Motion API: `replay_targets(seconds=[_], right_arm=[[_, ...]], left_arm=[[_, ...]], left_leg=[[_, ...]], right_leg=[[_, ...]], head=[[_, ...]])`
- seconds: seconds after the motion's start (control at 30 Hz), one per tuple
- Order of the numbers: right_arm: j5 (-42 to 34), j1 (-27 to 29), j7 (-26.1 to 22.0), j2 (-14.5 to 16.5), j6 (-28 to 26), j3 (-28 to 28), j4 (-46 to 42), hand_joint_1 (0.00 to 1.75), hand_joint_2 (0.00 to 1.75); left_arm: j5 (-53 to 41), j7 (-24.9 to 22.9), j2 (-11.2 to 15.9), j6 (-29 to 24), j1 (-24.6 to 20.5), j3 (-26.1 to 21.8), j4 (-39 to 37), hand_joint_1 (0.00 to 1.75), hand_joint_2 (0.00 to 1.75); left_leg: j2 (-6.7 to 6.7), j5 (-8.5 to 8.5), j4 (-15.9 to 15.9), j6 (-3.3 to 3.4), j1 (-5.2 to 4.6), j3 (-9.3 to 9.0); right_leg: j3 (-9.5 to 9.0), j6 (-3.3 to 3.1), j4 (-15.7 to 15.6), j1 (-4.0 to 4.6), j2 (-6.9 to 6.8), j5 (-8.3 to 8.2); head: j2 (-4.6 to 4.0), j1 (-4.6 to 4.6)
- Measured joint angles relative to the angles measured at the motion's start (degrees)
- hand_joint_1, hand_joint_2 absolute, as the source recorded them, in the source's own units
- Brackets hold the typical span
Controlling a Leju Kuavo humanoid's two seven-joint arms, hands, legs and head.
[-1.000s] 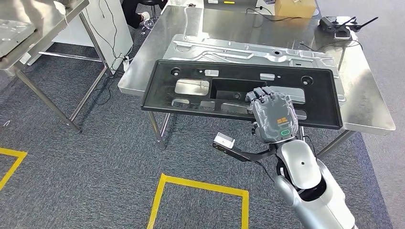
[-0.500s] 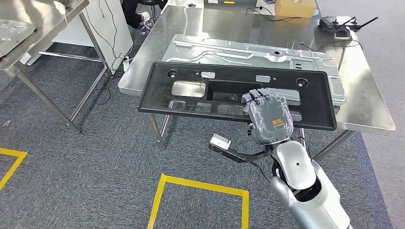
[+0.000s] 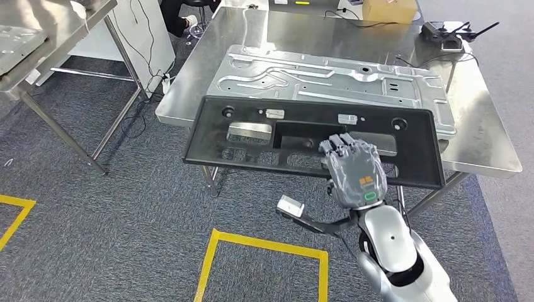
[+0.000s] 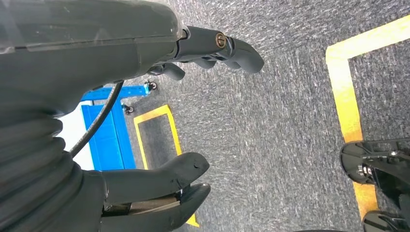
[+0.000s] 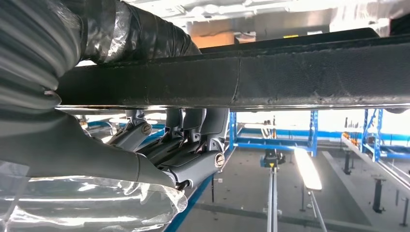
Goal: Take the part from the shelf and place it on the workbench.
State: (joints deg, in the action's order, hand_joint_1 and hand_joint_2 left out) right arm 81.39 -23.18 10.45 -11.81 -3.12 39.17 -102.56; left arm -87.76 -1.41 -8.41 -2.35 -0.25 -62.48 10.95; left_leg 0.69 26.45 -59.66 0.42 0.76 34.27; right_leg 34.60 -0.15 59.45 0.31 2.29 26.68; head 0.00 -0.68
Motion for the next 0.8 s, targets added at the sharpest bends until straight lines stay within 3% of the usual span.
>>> replay_targets(seconds=[0.2,0.53,0.7,0.8], right_arm=[[0.38,2.81,0.06,-1.84,-0.04,0.00,-2.46,1.75,1.75],[0.14,2.15,-0.65,-1.99,0.60,0.00,-2.65,1.75,1.75],[0.03,2.05,-0.81,-1.93,0.82,0.00,-2.46,1.75,1.75],[0.03,2.07,-0.82,-1.92,0.99,0.00,-2.31,1.75,1.75]], left_arm=[[0.27,-0.01,0.09,0.30,-0.02,0.06,0.00,0.00,1.75],[0.78,0.22,0.43,1.55,-0.06,0.04,0.00,0.00,1.75],[0.67,0.38,0.72,1.93,-0.08,0.04,0.00,0.00,1.75],[0.66,0.48,0.91,1.99,-0.13,0.04,0.00,0.00,1.75]], left_leg=[[-0.03,0.01,0.00,0.01,-0.01,0.00],[-0.01,0.05,-0.07,0.09,-0.10,0.01],[0.00,0.29,-0.18,0.52,-0.38,0.04],[-0.06,0.31,0.43,1.22,-0.53,-0.04]], right_leg=[[0.00,0.01,0.00,-0.01,0.03,0.00],[-0.02,0.04,-0.02,-0.13,0.02,-0.03],[-0.03,0.27,-0.07,-0.43,0.01,0.03],[-0.14,0.77,0.09,-0.56,0.06,-0.53]], head=[[0.00,0.00],[0.00,0.00],[0.00,0.00],[0.00,0.01]])
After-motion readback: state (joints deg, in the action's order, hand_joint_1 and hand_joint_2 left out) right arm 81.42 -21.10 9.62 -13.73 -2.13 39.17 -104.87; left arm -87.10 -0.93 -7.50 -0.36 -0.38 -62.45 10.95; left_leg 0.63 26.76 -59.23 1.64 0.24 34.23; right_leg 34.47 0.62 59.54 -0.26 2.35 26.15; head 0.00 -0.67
